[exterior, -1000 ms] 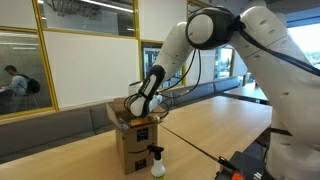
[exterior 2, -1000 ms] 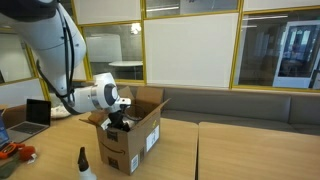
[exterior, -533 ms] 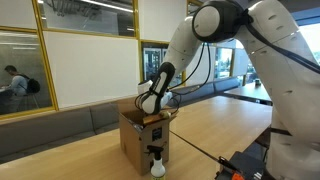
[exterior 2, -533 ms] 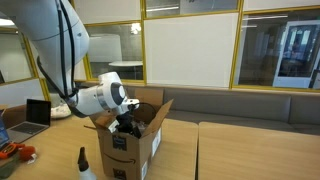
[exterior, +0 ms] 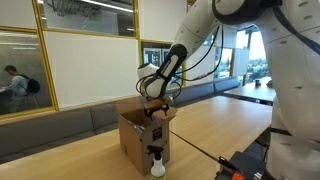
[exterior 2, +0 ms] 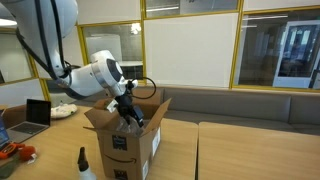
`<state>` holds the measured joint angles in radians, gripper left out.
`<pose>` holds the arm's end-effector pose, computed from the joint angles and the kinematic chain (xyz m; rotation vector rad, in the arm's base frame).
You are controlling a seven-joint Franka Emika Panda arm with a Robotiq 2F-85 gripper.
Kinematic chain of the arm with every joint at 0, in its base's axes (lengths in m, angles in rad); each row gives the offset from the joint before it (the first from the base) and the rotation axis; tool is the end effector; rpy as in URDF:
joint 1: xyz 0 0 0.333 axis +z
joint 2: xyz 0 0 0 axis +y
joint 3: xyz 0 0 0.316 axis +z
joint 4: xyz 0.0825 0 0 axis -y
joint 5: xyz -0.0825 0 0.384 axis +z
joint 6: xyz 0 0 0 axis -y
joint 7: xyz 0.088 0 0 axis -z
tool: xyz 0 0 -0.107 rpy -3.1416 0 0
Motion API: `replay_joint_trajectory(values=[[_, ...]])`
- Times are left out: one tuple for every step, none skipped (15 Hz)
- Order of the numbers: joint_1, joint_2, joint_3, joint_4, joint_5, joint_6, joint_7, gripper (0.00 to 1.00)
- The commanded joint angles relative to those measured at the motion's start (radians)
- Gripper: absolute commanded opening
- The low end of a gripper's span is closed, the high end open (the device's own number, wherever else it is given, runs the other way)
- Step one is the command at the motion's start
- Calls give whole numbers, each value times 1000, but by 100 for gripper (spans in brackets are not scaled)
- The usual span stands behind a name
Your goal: Put all the plastic bag and the spray bottle in the carton box
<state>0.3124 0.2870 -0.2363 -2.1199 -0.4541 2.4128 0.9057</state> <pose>0.5751 0.0433 0.2816 2.7274 -0.6657 0.2514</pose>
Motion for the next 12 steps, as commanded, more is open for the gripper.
replay_joint_trajectory(values=[[-23,-145,63,-34,-84,-94,60,100],[-28,-176,87,-34,-98,-124,70,100],[-34,-212,113,-38,-102,-156,76,100],[-42,-233,140,-33,-100,-190,81,100],[-48,-262,170,-34,-93,-227,86,100],[-56,-288,201,-34,-61,-262,79,100],[-62,-309,228,-30,-41,-299,75,100],[-66,-331,256,-31,-15,-334,67,100],[-71,-354,281,-33,16,-368,58,100],[-74,-376,303,-37,44,-397,60,100],[-77,-396,322,-45,80,-418,57,100],[-79,-418,339,-50,115,-439,52,100]])
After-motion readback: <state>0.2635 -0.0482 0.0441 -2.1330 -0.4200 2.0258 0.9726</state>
